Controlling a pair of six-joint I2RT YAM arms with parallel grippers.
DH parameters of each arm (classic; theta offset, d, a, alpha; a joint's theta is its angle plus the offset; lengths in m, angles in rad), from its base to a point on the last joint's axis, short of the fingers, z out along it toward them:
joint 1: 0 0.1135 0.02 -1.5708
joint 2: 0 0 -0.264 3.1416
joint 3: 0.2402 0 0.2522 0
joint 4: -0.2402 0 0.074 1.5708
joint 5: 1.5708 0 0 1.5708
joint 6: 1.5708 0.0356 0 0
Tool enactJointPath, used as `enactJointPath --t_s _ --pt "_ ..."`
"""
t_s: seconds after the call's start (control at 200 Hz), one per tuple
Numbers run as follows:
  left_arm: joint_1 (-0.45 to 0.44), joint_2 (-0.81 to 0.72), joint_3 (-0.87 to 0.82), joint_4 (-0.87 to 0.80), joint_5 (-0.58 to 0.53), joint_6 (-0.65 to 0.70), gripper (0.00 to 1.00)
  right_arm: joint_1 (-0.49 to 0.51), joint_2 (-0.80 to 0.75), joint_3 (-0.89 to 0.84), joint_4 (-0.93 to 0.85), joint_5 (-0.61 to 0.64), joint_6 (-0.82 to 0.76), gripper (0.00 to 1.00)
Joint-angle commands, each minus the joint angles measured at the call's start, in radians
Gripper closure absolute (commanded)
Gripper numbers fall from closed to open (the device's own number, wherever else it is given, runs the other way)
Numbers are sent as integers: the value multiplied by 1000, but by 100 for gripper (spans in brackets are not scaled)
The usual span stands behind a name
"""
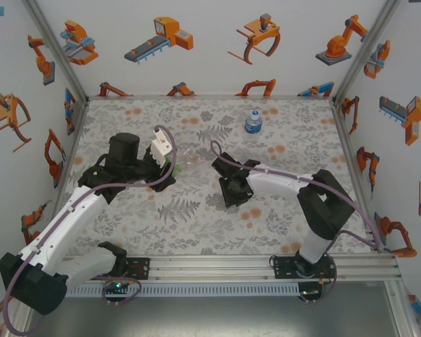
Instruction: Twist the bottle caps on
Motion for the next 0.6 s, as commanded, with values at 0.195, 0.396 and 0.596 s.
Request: enactJointPath --t_s 0.195,0.396,0.596 --pt "-49 -33 -22 1 133 109 100 -13 -287 23 82 -92 -282 83" --pt "-88 -58 -51 -10 186 206 100 -13 -482 -23 207 -277 -568 87" --pt "-143 -95 -104 -31 296 389 100 -13 -659 -66 273 -505 -861 87"
